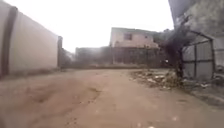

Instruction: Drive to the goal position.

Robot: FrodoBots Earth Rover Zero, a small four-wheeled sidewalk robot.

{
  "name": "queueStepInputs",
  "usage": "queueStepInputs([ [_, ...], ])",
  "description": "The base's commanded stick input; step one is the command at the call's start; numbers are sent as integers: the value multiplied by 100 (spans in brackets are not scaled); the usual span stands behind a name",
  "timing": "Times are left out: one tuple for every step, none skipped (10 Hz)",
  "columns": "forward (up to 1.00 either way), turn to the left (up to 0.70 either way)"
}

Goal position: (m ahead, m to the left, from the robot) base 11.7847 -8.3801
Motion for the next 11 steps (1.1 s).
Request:
queueStepInputs([
  [85,1],
  [85,1],
  [85,1],
  [85,1],
  [85,1],
  [85,1],
  [85,1],
  [85,1],
  [85,1],
  [85,1],
  [85,1],
])
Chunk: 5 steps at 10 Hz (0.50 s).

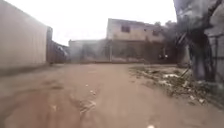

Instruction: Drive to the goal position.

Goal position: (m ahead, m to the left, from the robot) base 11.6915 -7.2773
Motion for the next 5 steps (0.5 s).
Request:
queueStepInputs([
  [85,1],
  [85,1],
  [85,1],
  [85,1],
  [85,1],
])
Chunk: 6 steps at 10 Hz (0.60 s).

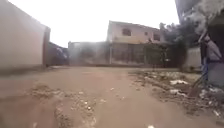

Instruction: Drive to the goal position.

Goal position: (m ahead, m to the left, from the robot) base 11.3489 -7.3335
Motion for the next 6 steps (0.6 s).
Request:
queueStepInputs([
  [85,1],
  [85,1],
  [85,1],
  [85,1],
  [85,1],
  [85,1],
])
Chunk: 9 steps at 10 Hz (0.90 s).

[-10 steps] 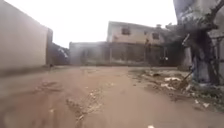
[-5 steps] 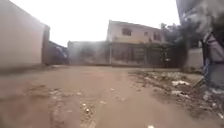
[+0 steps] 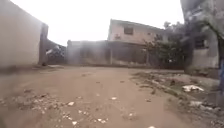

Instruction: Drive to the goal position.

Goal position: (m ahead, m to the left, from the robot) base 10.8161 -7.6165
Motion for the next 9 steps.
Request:
queueStepInputs([
  [85,1],
  [85,1],
  [85,1],
  [85,1],
  [85,1],
  [85,1],
  [85,1],
  [85,1],
  [85,1],
])
